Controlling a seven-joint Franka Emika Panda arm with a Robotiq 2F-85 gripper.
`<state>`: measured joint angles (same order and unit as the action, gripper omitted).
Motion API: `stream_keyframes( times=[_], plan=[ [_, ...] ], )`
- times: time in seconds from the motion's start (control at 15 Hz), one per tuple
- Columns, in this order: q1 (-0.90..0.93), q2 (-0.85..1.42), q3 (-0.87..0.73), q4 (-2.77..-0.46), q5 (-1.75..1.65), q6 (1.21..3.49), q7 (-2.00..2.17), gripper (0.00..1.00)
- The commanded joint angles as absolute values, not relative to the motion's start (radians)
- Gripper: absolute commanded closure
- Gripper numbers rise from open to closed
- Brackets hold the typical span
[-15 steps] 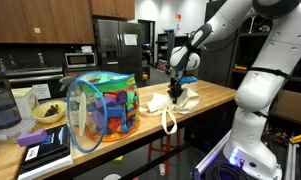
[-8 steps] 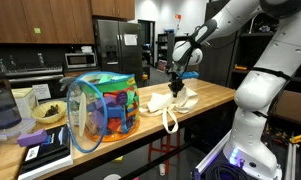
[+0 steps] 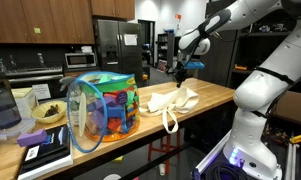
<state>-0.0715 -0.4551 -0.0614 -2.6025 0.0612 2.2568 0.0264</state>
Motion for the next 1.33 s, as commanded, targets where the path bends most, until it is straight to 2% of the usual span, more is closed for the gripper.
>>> stream_keyframes(
  times=[0.0,0.2,0.4,0.47,0.53,0.67,1.0,1.13,1.27],
  plan=[
    [-0.074,-0.473,-0.064,-2.601,0.061,2.243,0.027,0.95],
    [-0.076,-0.495,-0.066,-2.602,0.061,2.230,0.026,0.75],
    [-0.076,-0.495,-0.066,-2.603,0.061,2.230,0.026,0.74],
    [-0.076,-0.495,-0.066,-2.603,0.061,2.230,0.026,0.49],
    [-0.077,-0.491,-0.066,-2.607,0.062,2.242,0.030,0.49],
    [-0.077,-0.482,-0.064,-2.614,0.062,2.257,0.034,0.38],
    [-0.060,-0.446,-0.070,-2.683,0.134,2.398,0.051,0.05],
    [-0.050,-0.439,-0.069,-2.729,0.194,2.487,0.072,0.00],
    [-0.039,-0.452,-0.063,-2.794,0.266,2.586,0.123,0.00]
  ],
)
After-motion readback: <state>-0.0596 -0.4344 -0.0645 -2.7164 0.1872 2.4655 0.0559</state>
